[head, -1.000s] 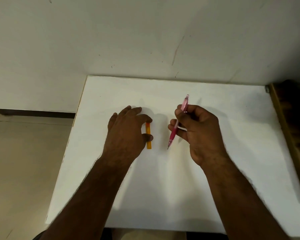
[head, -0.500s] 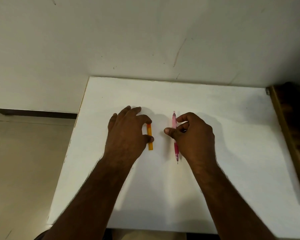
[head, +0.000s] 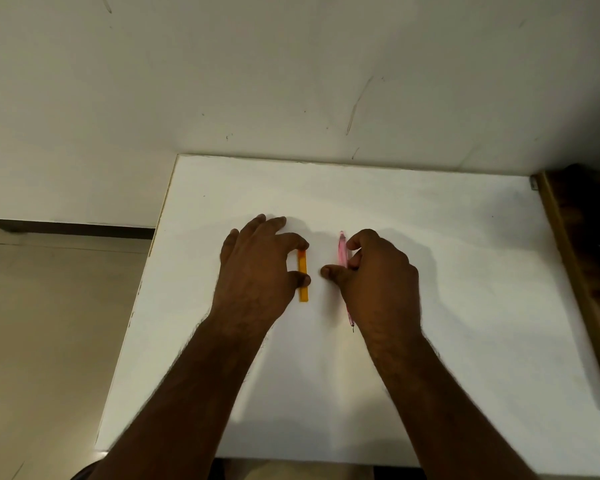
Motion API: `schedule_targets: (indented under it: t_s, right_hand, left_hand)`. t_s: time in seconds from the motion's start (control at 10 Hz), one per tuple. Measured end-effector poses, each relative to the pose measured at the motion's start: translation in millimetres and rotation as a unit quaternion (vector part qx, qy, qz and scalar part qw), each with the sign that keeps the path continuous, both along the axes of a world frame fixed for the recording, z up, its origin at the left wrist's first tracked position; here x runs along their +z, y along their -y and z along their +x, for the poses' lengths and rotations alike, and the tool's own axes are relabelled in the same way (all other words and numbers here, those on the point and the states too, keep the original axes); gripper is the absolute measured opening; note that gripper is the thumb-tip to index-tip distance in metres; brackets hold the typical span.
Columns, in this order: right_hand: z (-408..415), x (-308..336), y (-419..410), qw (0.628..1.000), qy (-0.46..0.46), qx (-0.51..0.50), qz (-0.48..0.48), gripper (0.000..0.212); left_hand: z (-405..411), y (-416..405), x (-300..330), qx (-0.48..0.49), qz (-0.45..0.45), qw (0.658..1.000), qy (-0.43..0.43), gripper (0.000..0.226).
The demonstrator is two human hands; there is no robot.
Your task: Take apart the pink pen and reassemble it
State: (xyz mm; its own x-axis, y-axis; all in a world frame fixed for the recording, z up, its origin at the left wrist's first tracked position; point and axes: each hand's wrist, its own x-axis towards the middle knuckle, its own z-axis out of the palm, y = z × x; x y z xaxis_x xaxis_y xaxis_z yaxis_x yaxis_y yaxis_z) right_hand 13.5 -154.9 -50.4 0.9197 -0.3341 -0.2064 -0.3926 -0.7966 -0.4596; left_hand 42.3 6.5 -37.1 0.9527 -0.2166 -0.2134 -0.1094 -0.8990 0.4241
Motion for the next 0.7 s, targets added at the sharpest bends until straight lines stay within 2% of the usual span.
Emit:
schedule_targets:
  t_s: [0.4, 0.6, 0.7]
  right_hand:
    - [-1, -3, 5, 1.0, 0.016, 0.011, -0.018, 0.06]
    - [-4, 11, 4, 0.995, 0.092, -0.016, -0.038, 0.08]
    - [-11, 23, 3, 0.991, 0.131, -0.002, -0.008, 0.08]
  left_hand:
    - [4, -3, -1, 0.0, -0.045, 0.999, 0.019, 0.057]
    - [5, -6, 15, 0.019, -0.07, 0.996, 0.045, 0.075]
    - [0, -8, 26, 0.03, -0.08, 0.994, 0.07, 0.079]
